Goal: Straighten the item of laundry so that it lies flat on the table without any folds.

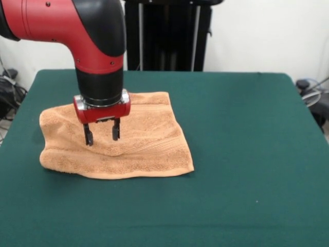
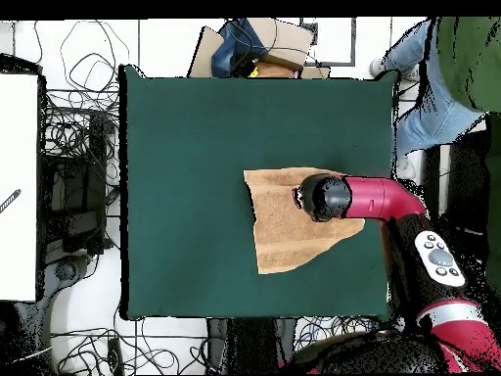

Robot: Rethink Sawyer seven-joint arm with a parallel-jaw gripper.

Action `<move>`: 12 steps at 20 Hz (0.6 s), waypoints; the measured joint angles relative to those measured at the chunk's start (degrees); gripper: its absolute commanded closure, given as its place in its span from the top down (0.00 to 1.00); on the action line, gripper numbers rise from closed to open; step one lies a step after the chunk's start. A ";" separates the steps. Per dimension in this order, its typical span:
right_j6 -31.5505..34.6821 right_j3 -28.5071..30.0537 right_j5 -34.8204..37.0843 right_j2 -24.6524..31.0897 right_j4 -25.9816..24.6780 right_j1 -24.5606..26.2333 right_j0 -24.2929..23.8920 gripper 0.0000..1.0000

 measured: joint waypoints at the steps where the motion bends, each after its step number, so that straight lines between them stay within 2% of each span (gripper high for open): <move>1: 0.00 0.16 0.00 0.00 0.00 0.00 -0.18 1.00; 12: 0.00 1.43 0.00 -1.50 0.00 0.05 -1.34 1.00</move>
